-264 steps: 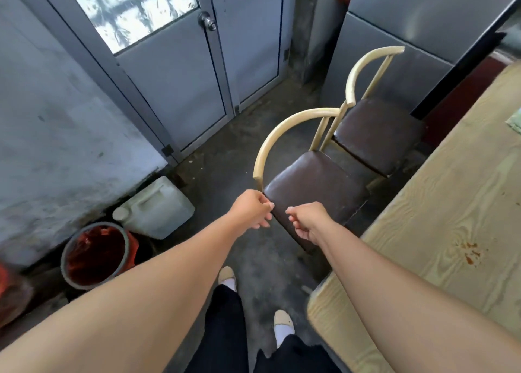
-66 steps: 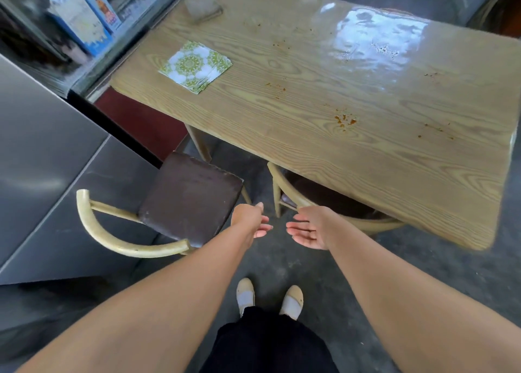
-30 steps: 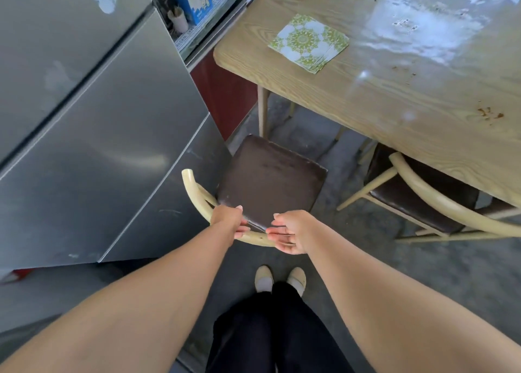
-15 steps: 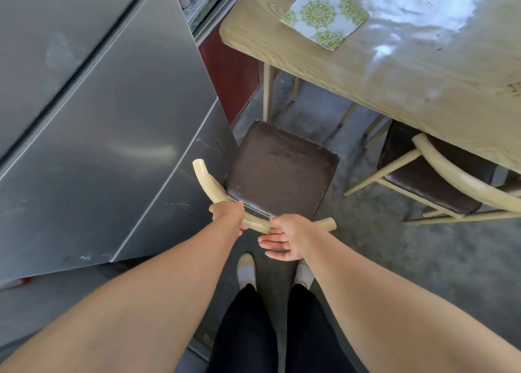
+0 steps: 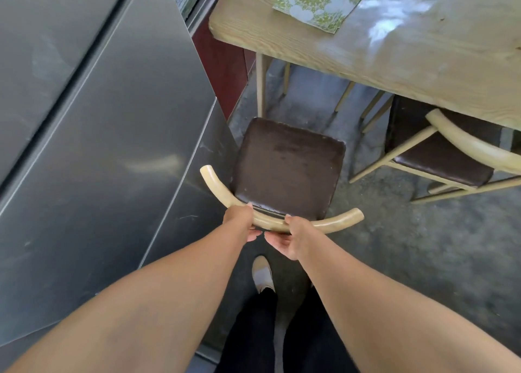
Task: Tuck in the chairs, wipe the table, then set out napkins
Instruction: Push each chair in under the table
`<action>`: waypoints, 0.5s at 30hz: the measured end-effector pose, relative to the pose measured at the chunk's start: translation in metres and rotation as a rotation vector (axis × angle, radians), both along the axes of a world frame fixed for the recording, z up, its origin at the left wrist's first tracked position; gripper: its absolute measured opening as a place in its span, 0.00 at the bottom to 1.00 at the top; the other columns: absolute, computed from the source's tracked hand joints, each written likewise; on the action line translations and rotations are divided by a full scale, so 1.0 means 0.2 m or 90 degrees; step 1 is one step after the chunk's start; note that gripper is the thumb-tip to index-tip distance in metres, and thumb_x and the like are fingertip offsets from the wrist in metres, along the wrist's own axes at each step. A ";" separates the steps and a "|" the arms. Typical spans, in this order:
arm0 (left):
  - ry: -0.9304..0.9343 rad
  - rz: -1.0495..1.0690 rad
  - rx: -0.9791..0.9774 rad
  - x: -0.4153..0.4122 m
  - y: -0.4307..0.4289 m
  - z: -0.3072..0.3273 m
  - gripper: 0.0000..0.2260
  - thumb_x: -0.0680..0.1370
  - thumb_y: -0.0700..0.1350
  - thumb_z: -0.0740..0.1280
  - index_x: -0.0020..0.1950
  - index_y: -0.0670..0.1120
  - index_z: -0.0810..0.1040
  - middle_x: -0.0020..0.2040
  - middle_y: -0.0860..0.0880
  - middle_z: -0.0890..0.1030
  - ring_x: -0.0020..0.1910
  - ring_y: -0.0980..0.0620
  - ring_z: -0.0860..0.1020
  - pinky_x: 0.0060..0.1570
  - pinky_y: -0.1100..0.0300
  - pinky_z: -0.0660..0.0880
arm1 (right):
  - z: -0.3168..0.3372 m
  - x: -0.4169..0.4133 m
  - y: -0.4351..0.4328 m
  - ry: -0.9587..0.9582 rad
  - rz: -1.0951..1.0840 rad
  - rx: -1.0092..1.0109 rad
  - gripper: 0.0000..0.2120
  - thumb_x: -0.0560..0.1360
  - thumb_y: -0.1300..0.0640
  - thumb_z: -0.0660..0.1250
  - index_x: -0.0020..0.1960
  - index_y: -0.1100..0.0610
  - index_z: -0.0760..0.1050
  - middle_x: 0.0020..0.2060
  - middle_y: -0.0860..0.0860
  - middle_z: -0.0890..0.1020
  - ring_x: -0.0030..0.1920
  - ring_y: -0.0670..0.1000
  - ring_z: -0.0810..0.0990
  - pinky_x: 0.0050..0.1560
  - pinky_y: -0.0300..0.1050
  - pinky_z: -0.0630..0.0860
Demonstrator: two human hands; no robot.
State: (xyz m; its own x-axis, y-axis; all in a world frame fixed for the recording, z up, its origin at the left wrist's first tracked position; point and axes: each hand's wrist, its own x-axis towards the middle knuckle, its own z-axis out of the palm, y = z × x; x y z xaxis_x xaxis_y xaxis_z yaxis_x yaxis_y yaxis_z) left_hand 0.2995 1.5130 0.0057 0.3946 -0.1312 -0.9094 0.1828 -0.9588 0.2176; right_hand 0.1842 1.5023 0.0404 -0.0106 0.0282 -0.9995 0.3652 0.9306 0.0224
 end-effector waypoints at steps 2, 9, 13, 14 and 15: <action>0.012 0.002 0.001 0.00 -0.01 -0.03 0.16 0.81 0.52 0.61 0.61 0.40 0.73 0.50 0.40 0.84 0.34 0.45 0.82 0.28 0.57 0.75 | -0.03 0.00 0.00 0.001 -0.043 0.000 0.17 0.79 0.59 0.65 0.64 0.67 0.70 0.57 0.63 0.80 0.54 0.61 0.83 0.49 0.51 0.82; 0.027 0.017 0.014 0.01 -0.03 -0.07 0.15 0.80 0.50 0.66 0.60 0.42 0.74 0.54 0.42 0.82 0.41 0.45 0.83 0.20 0.59 0.71 | -0.14 -0.04 0.00 -0.007 -0.129 0.006 0.18 0.78 0.58 0.68 0.64 0.67 0.71 0.57 0.64 0.80 0.55 0.63 0.82 0.55 0.56 0.80; 0.013 0.009 -0.017 0.02 -0.04 -0.06 0.13 0.79 0.47 0.67 0.59 0.41 0.75 0.53 0.42 0.83 0.38 0.47 0.82 0.21 0.61 0.71 | -0.18 -0.03 0.01 -0.006 -0.083 -0.005 0.20 0.75 0.55 0.72 0.62 0.65 0.73 0.52 0.62 0.82 0.49 0.62 0.84 0.40 0.52 0.83; 0.008 0.005 -0.026 0.02 -0.04 -0.05 0.12 0.79 0.47 0.67 0.58 0.41 0.75 0.52 0.42 0.83 0.35 0.48 0.81 0.22 0.61 0.71 | -0.19 -0.03 0.00 0.002 -0.071 -0.012 0.20 0.74 0.55 0.72 0.62 0.64 0.73 0.51 0.62 0.82 0.46 0.61 0.84 0.33 0.50 0.82; 0.005 0.002 -0.033 0.02 -0.05 -0.05 0.12 0.79 0.47 0.67 0.58 0.41 0.75 0.51 0.42 0.83 0.34 0.49 0.81 0.22 0.62 0.71 | -0.19 -0.04 -0.01 0.009 -0.063 -0.019 0.20 0.74 0.55 0.73 0.62 0.64 0.74 0.51 0.62 0.83 0.43 0.60 0.84 0.27 0.48 0.81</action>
